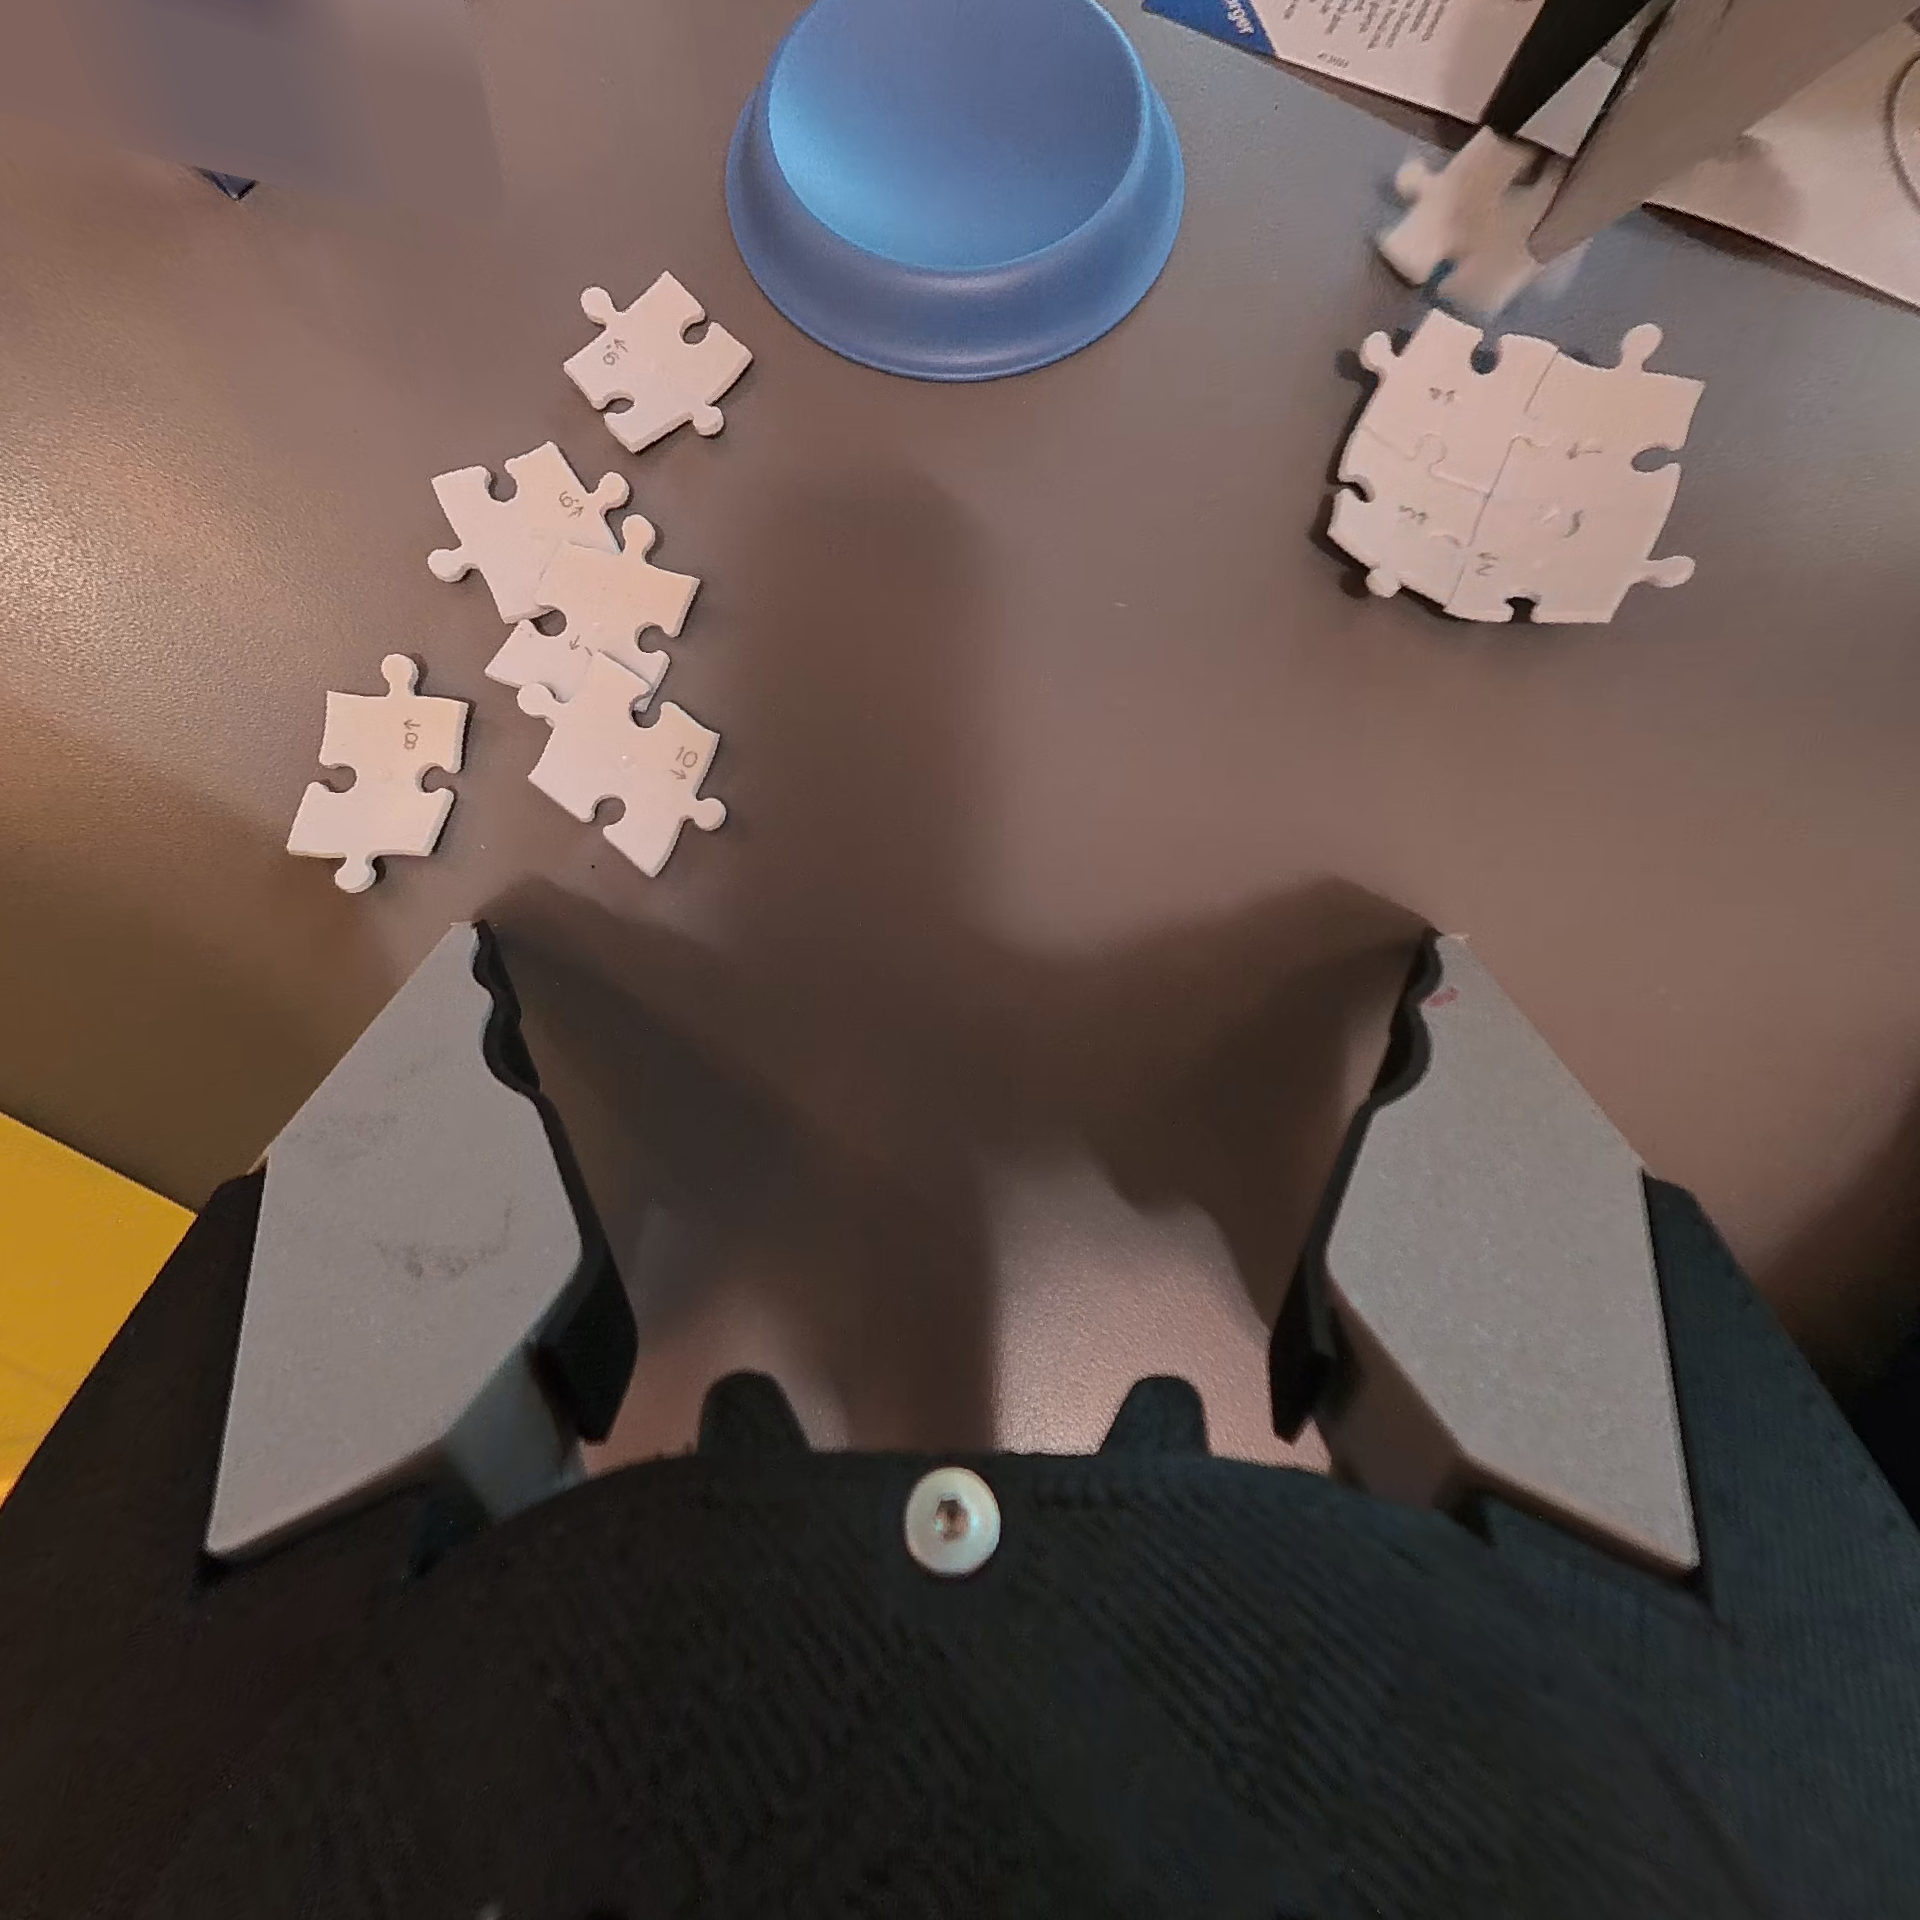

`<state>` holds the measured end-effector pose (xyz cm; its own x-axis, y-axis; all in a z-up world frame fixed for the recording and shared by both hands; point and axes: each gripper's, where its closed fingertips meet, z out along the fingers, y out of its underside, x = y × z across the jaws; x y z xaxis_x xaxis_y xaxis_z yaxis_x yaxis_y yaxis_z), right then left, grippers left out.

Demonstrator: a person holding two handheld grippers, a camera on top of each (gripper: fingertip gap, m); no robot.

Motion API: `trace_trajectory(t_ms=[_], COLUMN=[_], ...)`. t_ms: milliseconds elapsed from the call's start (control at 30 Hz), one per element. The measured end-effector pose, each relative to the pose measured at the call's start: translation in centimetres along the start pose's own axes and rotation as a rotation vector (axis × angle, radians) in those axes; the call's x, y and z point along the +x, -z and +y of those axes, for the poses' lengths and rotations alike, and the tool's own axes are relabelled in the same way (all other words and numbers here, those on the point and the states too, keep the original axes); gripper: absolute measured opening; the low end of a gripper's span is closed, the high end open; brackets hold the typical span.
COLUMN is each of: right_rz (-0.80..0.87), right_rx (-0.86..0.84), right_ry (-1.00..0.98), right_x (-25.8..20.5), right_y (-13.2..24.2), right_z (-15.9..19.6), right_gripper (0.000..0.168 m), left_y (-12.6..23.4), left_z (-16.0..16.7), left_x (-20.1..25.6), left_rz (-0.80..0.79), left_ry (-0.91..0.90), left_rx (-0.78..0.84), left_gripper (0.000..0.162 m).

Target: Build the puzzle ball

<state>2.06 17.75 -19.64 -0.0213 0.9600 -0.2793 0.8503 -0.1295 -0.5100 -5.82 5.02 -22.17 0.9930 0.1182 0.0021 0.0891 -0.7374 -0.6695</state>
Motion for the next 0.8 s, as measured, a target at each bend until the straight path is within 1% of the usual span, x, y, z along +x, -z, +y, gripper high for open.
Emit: trace_trajectory(t_ms=[167, 333, 500, 800], right_rz=[0.009, 0.029, -0.008, -0.05], right_rx=[-0.009, -0.007, -0.01, -0.063], right_ry=[0.003, 0.094, 0.066, 0.06], right_x=[0.4, 0.6, 1.3, 1.1], right_y=[0.1, 1.1, 1.4, 0.3], right_z=[0.2, 0.0, 0.3, 1.2], right_gripper=[0.041, 0.04, 0.039, 0.033], left_y=[0.0, 0.0, 0.0, 0.0], left_z=[0.0, 0.0, 0.0, 0.0], left_x=[0.0, 0.0, 0.0, 0.0], left_rz=[0.0, 0.0, 0.0, 0.0], left_ry=[0.0, 0.0, 0.0, 0.0], left_rx=[0.0, 0.0, 0.0, 0.0], left_gripper=[0.159, 0.158, 0.158, 0.158])
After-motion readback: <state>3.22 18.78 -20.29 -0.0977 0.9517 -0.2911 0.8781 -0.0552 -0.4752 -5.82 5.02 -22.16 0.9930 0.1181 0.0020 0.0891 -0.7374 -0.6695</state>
